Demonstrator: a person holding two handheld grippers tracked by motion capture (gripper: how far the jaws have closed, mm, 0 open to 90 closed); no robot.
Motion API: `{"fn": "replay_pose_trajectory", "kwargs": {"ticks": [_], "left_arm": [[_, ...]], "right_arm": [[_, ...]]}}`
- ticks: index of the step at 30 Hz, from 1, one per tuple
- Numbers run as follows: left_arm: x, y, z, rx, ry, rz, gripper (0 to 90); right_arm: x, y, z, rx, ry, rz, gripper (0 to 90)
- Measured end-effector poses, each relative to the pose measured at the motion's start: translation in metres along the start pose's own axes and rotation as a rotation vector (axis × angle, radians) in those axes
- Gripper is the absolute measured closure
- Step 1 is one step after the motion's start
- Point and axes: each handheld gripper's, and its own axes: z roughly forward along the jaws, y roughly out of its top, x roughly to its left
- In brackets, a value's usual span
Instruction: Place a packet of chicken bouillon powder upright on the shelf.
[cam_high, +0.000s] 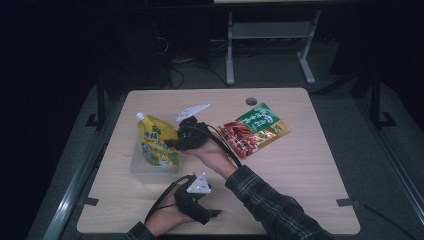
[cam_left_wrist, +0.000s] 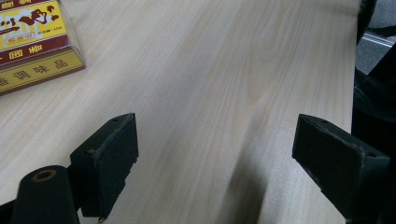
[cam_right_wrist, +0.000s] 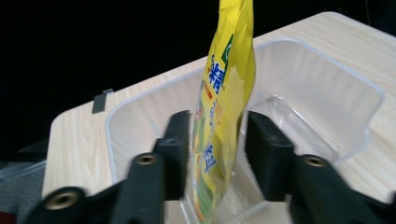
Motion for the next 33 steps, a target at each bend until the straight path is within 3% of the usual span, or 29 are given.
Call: {"fn": "replay_pose_trajectory", "kwargs": {"ticks": [8,14,21,29,33], "left_arm": [[0.003,-0.001,-0.002,0.0,0.007,0.006,13.8],[0.006,-0.003,-0.006,-0.013,0.005,-0.005,13.8],[0.009,-0.01,-0.013,-0.016,0.015,-0.011,13.9],[0.01,-0.013,-0.02,-0.046,0.025,-0.048,14.0],[0.01,-0.013,-0.021,-0.034,0.025,-0.033,14.0]], "right_arm": [[-0.008,-0.008,-0.025,0.007,-0.009,-0.018,42.6],[-0.013,-0.021,-0.044,0.034,-0.041,-0.05,39.3],[-0.024,-0.042,-0.062,0.054,-0.083,-0.044,37.0],[-0.041,-0.078,-0.064,0.134,-0.151,-0.022,33.3],[-0.049,-0.096,-0.061,0.181,-0.169,-0.001,31.1]]}}
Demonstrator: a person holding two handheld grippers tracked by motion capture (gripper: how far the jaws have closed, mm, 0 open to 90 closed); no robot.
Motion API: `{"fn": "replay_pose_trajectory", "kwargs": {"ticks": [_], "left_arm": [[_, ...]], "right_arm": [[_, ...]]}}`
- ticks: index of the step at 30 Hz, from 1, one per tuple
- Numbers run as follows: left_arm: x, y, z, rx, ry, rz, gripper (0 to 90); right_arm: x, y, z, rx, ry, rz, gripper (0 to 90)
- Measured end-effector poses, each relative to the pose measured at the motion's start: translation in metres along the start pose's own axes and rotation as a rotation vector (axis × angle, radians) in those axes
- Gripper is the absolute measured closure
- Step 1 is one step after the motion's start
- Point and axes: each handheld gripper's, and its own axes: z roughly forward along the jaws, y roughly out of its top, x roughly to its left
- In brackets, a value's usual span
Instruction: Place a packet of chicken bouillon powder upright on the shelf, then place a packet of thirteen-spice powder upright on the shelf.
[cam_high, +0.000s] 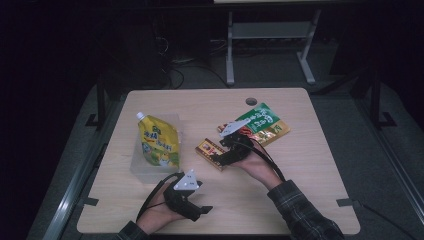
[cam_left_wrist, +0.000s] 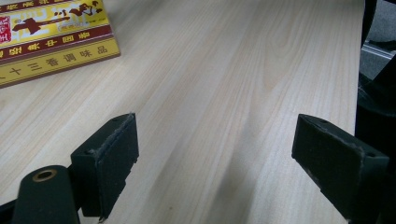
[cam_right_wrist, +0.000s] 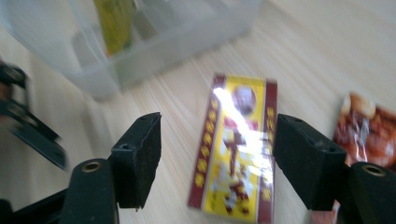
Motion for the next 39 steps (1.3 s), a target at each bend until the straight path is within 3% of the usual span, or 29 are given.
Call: {"fn": "replay_pose_trajectory", "kwargs": {"ticks": [7,13,21,22,30,39], "left_arm": [[-0.001,0.0,0.001,-0.009,-0.005,-0.011,14.0],[-0.001,0.0,0.001,-0.01,-0.006,-0.007,14.0],[0.0,0.001,0.001,-0.012,-0.001,-0.002,14.0],[0.0,0.001,0.001,-0.016,0.0,-0.006,14.0],[0.0,0.001,0.0,-0.015,0.002,-0.01,14.0],[0.002,0.001,-0.001,-0.021,0.006,-0.002,14.0]], "right_arm": [[-0.008,-0.017,0.016,0.109,-0.03,0.022,21.5],[-0.012,-0.019,0.029,0.126,-0.032,0.04,19.3],[-0.01,-0.023,0.046,0.172,-0.036,0.031,20.8],[-0.01,-0.024,0.048,0.179,-0.047,0.012,22.2],[-0.008,-0.024,0.045,0.18,-0.06,0.002,30.3],[-0.009,-0.027,0.03,0.173,-0.045,-0.03,31.5]]}}
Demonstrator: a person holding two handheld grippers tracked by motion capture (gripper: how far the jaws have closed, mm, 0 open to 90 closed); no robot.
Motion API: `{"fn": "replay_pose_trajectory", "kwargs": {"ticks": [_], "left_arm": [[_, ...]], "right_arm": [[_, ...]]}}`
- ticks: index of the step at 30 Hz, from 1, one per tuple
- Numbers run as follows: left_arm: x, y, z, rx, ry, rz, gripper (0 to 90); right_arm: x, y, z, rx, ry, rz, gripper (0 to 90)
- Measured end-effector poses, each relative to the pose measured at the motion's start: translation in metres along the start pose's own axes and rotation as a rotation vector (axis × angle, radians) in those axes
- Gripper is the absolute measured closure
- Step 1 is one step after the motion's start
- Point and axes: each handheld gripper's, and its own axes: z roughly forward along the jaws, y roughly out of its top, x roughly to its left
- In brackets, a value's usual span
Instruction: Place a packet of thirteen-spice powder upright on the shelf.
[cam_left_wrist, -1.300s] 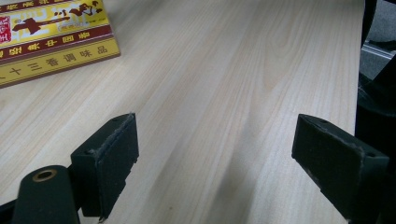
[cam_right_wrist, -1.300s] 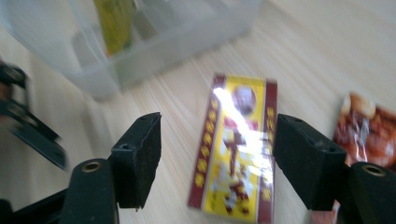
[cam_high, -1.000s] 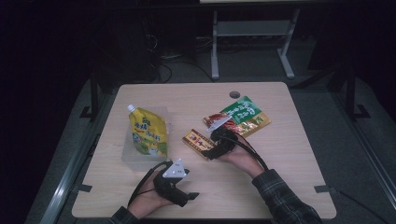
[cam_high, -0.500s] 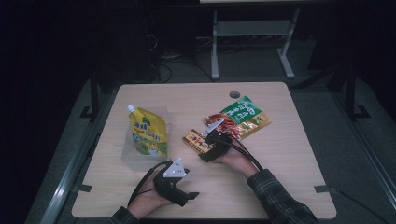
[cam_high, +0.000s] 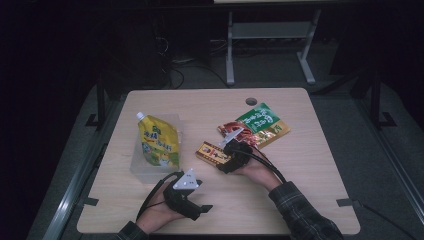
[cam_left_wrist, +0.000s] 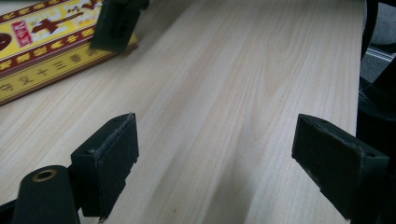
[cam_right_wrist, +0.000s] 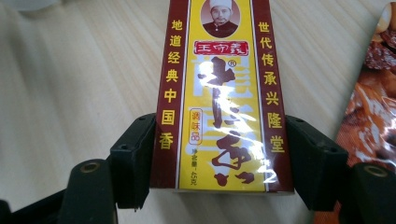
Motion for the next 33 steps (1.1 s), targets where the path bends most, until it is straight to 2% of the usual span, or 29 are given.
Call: {"fn": "replay_pose_trajectory", "kwargs": {"ticks": [10,15,19,21,24,28,32,33], "left_arm": [[-0.001,0.001,0.0,-0.003,-0.005,-0.003,14.0],[-0.001,0.001,0.001,-0.004,-0.005,0.003,14.0],[-0.002,0.001,0.003,-0.005,-0.008,0.004,14.0],[-0.002,0.001,0.003,-0.004,-0.008,0.003,14.0],[-0.002,0.001,0.004,-0.002,-0.009,0.005,14.0],[-0.003,0.002,0.005,0.004,-0.014,0.011,14.0],[-0.004,0.002,0.006,0.005,-0.018,0.015,14.0],[-0.004,0.002,0.006,0.004,-0.018,0.014,14.0]], "right_arm": [[0.004,-0.02,-0.035,-0.03,0.037,-0.045,31.6],[0.007,-0.043,-0.058,-0.044,0.05,-0.069,31.6],[0.011,-0.061,-0.068,-0.033,0.065,-0.1,31.6],[0.013,-0.071,-0.072,-0.025,0.082,-0.124,31.6],[0.018,-0.083,-0.076,-0.01,0.112,-0.133,31.5],[0.023,-0.095,-0.074,0.013,0.141,-0.181,31.4],[0.022,-0.097,-0.071,0.025,0.133,-0.198,28.1],[0.023,-0.097,-0.073,0.019,0.128,-0.179,27.3]]}}
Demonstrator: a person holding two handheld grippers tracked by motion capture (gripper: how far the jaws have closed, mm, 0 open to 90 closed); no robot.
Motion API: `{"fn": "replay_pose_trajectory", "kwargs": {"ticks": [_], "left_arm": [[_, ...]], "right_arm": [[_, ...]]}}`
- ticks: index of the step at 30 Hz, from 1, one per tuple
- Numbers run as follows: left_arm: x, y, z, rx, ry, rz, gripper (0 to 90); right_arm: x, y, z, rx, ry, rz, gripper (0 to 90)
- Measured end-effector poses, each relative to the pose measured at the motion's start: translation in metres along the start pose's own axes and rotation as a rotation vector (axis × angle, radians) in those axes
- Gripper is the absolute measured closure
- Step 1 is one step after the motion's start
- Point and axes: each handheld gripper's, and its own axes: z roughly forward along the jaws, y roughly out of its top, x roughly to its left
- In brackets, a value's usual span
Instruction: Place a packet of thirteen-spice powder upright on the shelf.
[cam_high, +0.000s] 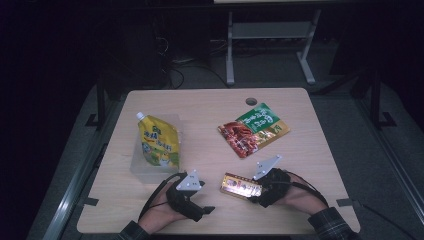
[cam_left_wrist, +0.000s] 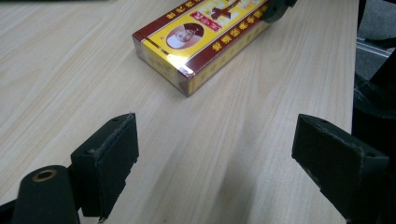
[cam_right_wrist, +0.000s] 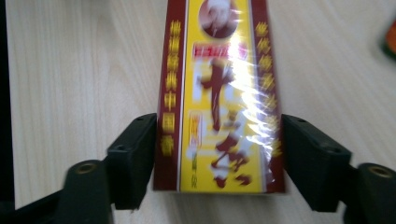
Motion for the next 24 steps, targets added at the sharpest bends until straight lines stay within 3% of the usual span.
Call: {"fn": "replay_pose_trajectory", "kwargs": {"ticks": [5,8,11,14,16,18,24], "left_arm": [[0.001,0.0,-0.001,-0.002,0.003,-0.002,14.0],[0.0,0.0,0.0,-0.001,0.001,-0.007,14.0],[0.0,0.0,0.0,0.005,-0.001,0.0,14.0],[0.0,0.001,0.001,0.006,-0.001,0.0,14.0],[0.0,0.001,0.001,0.004,-0.002,-0.001,14.0],[0.0,0.001,0.001,0.004,-0.002,0.001,14.0],[0.0,0.001,0.002,-0.001,-0.001,0.002,14.0]], "right_arm": [[0.004,0.002,-0.016,-0.05,-0.018,0.036,28.8],[0.012,-0.001,-0.023,-0.073,-0.005,0.058,41.7],[0.02,-0.006,-0.025,-0.078,0.021,0.056,61.5],[0.028,-0.01,-0.023,-0.061,0.071,0.06,77.6],[0.03,-0.013,-0.018,-0.035,0.091,0.035,85.5],[0.029,-0.015,-0.014,-0.01,0.086,0.015,89.2],[0.018,-0.019,-0.012,0.014,0.042,0.046,89.8]]}}
